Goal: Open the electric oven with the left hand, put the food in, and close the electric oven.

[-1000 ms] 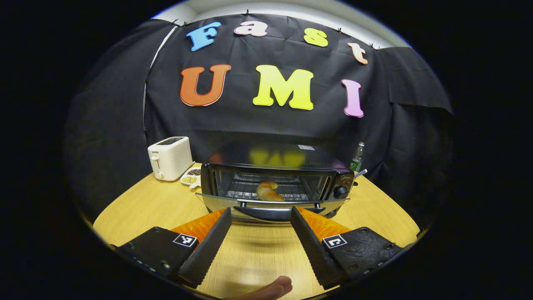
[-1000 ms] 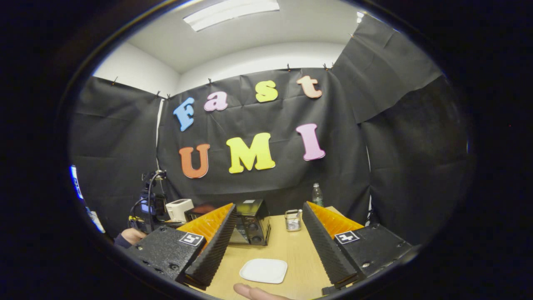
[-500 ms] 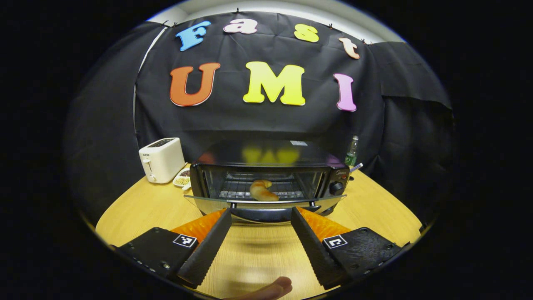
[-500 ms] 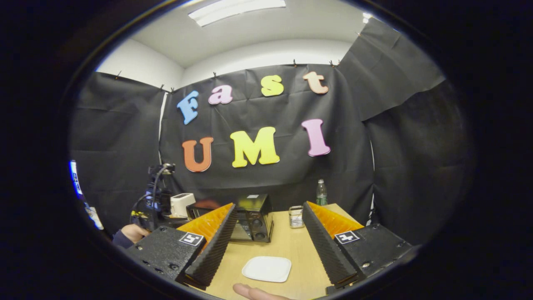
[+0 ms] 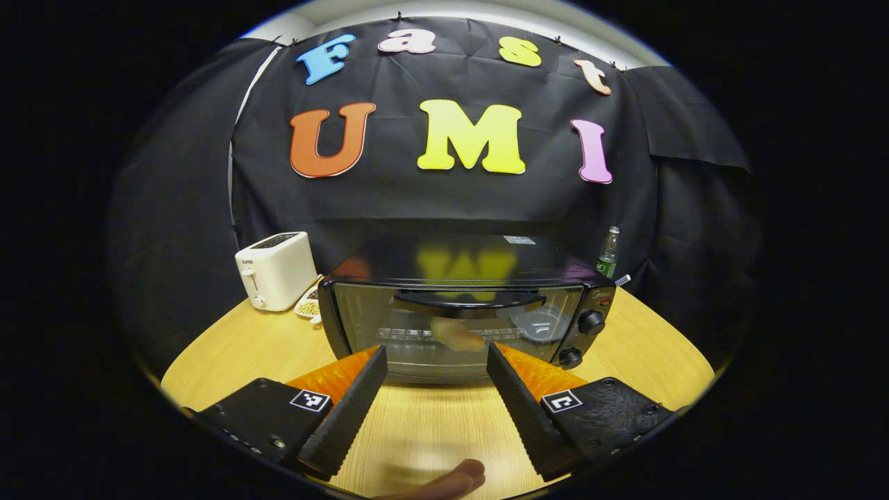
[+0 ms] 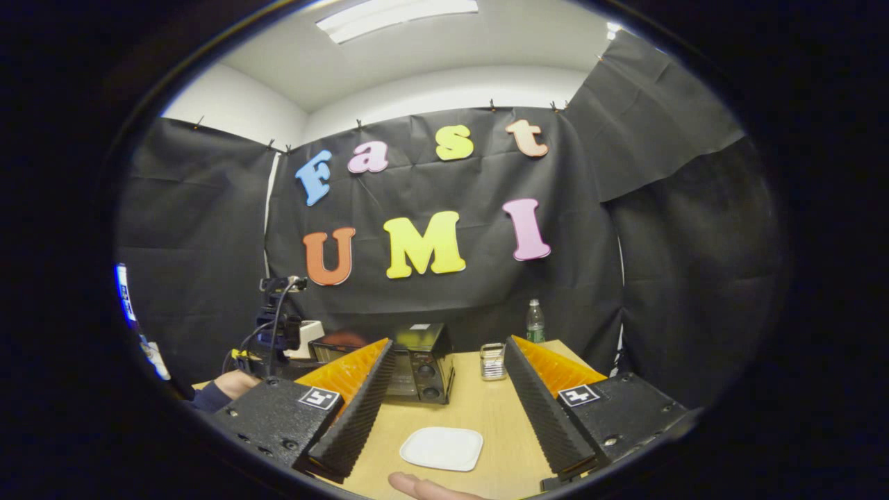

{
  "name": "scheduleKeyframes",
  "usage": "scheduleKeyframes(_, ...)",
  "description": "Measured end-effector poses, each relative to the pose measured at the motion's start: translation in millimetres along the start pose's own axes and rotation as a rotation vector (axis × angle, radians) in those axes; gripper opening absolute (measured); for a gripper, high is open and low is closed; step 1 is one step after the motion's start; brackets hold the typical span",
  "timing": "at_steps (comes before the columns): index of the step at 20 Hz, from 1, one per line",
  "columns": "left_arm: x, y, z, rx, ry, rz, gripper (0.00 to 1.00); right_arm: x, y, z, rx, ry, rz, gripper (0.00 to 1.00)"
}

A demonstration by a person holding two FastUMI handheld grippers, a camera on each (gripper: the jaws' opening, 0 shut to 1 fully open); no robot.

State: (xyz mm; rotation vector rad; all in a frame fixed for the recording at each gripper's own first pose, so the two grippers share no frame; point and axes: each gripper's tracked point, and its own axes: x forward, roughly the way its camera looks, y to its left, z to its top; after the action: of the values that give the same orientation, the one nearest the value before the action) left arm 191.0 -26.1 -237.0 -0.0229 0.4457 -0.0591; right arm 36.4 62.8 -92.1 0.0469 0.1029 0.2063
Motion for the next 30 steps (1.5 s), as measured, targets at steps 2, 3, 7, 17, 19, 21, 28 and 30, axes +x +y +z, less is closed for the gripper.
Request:
scheduleKeyframes(2,-21,-1,9,0.006,-0.033,0.000,0.95,0,0,-1,0.003,0.005,-0.001,0.95)
scheduleKeyframes(3,-33,-3,16,0.005,-0.059,-0.002,0.95,-1,1,0,0.005,0.004,0.001,0.95)
scheduleKeyframes(7,-87,-4,39,0.024,-0.138,0.018,0.95,-5,2,5,-0.003,-0.010,-0.002,0.95)
scheduleKeyframes(17,-195,-2,74,0.048,-0.301,0.072,0.94,-2,-4,2,-0.026,0.017,-0.052,0.95)
scheduleKeyframes(19,-208,-4,74,0.044,-0.313,0.065,0.95,0,-6,0,-0.029,0.024,-0.061,0.95)
scheduleKeyframes(21,-217,-8,73,0.048,-0.321,0.057,0.95,1,-4,-1,-0.039,0.031,-0.060,0.95)
scheduleKeyframes(28,-236,-19,68,0.083,-0.335,0.042,0.95,3,0,-6,-0.078,0.038,-0.064,0.95)
scheduleKeyframes(30,-235,-21,68,0.088,-0.333,0.042,0.95,4,1,-8,-0.083,0.041,-0.064,0.95)
